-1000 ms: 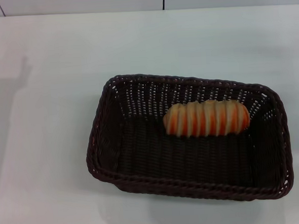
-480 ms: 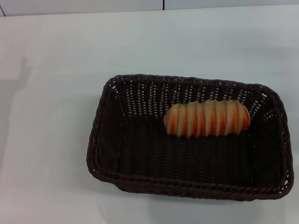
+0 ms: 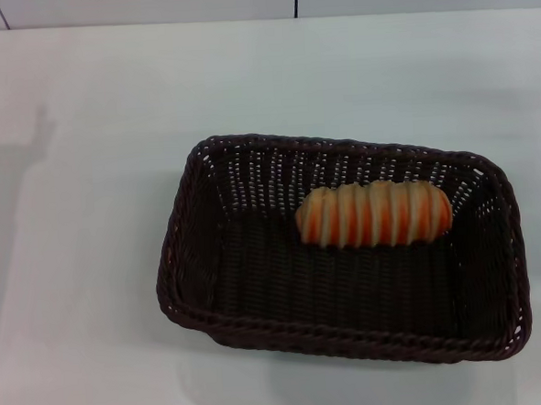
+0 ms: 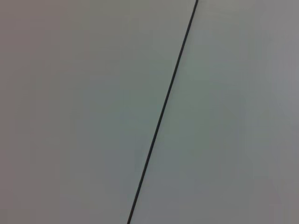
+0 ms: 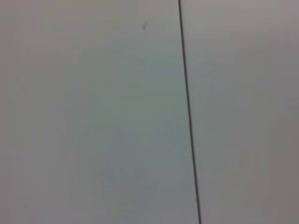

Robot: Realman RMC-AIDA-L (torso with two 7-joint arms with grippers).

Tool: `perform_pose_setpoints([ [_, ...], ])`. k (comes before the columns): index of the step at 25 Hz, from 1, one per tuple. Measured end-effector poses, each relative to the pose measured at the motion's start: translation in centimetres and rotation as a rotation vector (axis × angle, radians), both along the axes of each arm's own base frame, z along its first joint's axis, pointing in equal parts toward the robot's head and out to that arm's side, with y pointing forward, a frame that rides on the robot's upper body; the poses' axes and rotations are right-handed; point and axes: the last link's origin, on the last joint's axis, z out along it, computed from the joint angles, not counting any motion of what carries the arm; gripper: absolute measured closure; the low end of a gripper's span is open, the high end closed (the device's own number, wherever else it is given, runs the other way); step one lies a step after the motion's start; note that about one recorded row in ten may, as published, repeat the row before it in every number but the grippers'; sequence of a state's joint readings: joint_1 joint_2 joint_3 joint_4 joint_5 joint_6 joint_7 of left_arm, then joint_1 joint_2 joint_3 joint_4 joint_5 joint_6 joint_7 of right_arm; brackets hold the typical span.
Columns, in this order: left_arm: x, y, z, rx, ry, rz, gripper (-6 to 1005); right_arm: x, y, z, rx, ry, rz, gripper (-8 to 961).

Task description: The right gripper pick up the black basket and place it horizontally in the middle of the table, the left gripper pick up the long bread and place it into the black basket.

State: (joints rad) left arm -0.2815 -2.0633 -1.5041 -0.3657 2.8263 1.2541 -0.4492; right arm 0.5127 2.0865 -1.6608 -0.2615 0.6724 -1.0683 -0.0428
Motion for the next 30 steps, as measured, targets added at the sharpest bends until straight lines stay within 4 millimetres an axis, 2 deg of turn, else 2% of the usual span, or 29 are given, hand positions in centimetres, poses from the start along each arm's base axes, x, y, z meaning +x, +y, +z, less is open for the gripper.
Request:
perform_pose_setpoints([
  [21, 0.12, 0.17, -0.21, 0.002, -0.002, -0.003, 139, 0.01, 0.06, -0.64, -0.035, -0.001, -0.006, 129],
  [30, -0.08, -0.55, -0.04, 0.018, -0.007, -0.015, 139, -0.12, 0.25, -0.44, -0.032, 0.011, 0.003, 129],
])
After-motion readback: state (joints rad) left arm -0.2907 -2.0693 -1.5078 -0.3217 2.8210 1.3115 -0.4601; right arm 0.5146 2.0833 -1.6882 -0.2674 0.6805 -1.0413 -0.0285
